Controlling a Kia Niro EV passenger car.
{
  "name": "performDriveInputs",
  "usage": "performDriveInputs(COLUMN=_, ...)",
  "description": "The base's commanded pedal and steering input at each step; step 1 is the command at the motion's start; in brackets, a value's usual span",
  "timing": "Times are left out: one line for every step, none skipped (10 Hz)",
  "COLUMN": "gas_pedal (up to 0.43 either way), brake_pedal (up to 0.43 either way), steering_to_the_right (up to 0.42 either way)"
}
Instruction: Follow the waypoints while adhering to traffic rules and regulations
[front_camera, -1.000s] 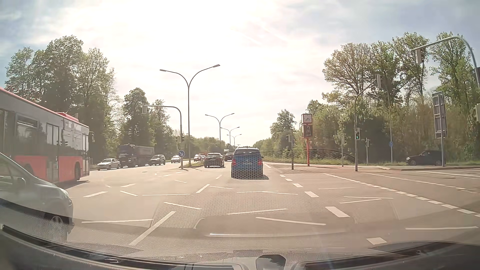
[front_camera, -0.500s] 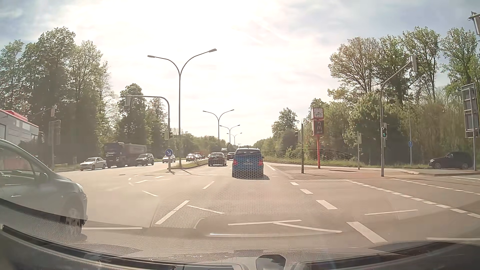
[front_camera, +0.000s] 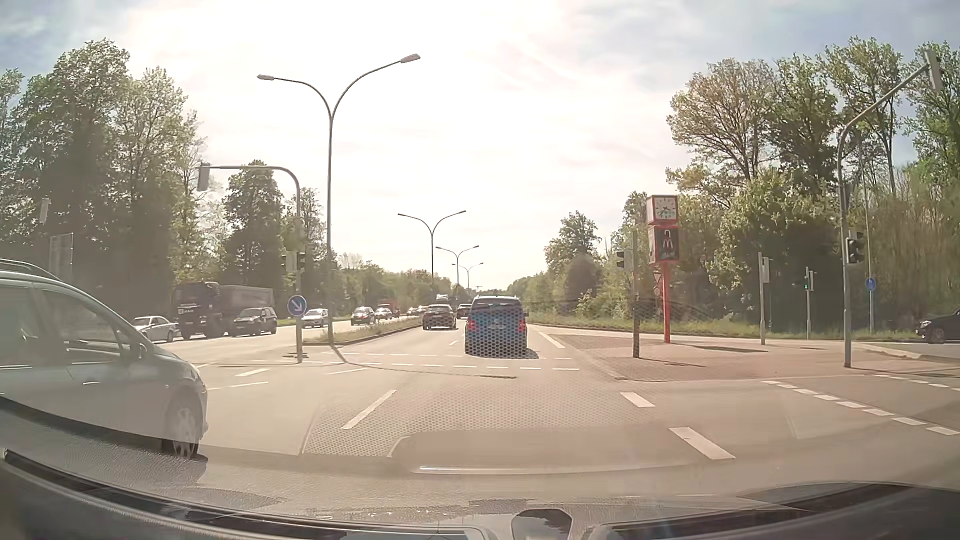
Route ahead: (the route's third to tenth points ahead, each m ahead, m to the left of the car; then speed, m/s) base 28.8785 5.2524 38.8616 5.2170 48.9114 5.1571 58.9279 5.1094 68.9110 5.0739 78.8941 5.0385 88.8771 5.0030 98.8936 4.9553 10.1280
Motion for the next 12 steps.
performDriveInputs(gas_pedal=0.177, brake_pedal=0.0, steering_to_the_right=0.0)
performDriveInputs(gas_pedal=0.177, brake_pedal=0.0, steering_to_the_right=0.0)
performDriveInputs(gas_pedal=0.177, brake_pedal=0.0, steering_to_the_right=0.0)
performDriveInputs(gas_pedal=0.177, brake_pedal=0.0, steering_to_the_right=0.0)
performDriveInputs(gas_pedal=0.177, brake_pedal=0.0, steering_to_the_right=0.0)
performDriveInputs(gas_pedal=0.177, brake_pedal=0.0, steering_to_the_right=0.0)
performDriveInputs(gas_pedal=0.177, brake_pedal=0.0, steering_to_the_right=0.0)
performDriveInputs(gas_pedal=0.169, brake_pedal=0.0, steering_to_the_right=0.0)
performDriveInputs(gas_pedal=0.157, brake_pedal=0.0, steering_to_the_right=0.0)
performDriveInputs(gas_pedal=0.15, brake_pedal=0.0, steering_to_the_right=0.0)
performDriveInputs(gas_pedal=0.138, brake_pedal=0.0, steering_to_the_right=0.0)
performDriveInputs(gas_pedal=0.138, brake_pedal=0.0, steering_to_the_right=0.0)
